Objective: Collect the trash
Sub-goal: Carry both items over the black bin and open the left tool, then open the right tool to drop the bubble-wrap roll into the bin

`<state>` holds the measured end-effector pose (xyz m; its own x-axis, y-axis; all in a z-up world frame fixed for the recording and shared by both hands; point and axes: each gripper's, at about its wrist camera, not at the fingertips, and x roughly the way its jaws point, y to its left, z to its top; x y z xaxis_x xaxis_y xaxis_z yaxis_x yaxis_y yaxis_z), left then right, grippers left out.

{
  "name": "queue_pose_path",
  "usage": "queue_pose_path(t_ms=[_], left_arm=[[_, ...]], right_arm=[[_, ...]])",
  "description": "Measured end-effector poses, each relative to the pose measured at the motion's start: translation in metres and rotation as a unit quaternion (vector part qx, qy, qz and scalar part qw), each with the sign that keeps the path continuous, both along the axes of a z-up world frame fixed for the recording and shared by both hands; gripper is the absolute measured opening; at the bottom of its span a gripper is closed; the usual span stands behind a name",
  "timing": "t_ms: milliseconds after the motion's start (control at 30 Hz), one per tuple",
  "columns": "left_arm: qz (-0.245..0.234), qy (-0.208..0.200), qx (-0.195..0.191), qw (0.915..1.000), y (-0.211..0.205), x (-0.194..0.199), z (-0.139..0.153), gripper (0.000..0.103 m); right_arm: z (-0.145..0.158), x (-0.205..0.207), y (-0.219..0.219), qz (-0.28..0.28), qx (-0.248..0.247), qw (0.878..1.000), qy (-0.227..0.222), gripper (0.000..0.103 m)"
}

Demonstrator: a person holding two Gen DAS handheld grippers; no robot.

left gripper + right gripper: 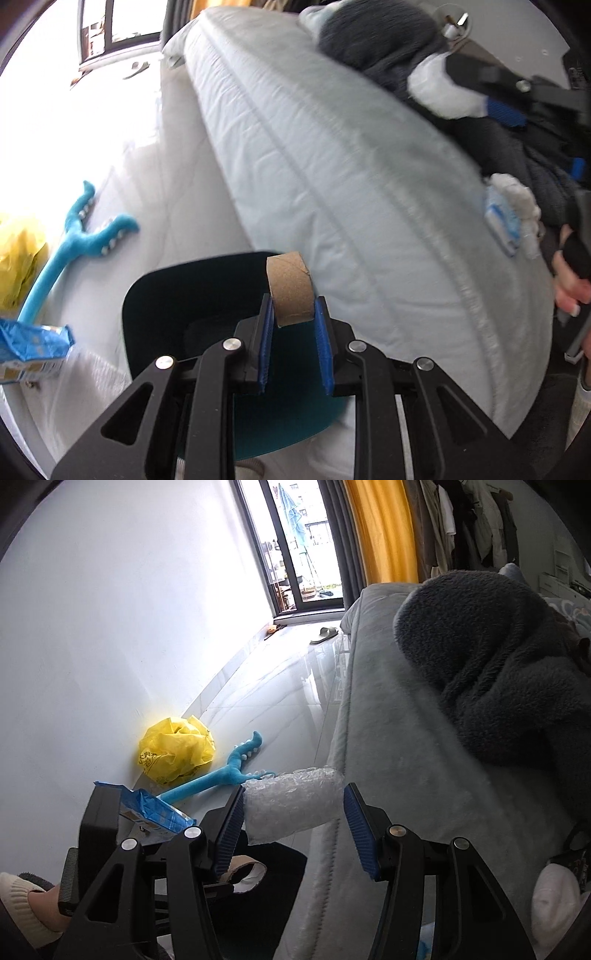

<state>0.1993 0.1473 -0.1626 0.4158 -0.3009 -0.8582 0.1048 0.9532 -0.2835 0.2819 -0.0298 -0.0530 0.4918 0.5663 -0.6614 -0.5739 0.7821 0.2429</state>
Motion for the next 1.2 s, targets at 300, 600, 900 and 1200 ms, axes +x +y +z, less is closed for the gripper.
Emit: queue_pose_path(t_ms=[300,600,900,1200], left_arm=[[0.036,0.082,0.010,0.9959,0.048,-0.008,-0.048,0.024],[0.045,0.150,-0.006,0.9877,0.066,-0.017,-0.075,0.025],[0.059,0.152,0.004,0.9865,0.083,-0.024,-0.068,0.065],[0.106,0.061,0.041,0.9916,0.108,-0.031,-0.024,0.079]], right_arm=[[-0.029,-0.014,0.054,0.037,-0.020,0.999,0.033,0.055],[-0.067,-0.019,0.088,0.056,-0.046,0.994,0.076,0.055],[-0.100,-0.019,0.109,0.062,-0.068,0.990,0.106,0.055],[-0.138,-0.019,0.123,0.055,-0.094,0.985,0.137,0.055]])
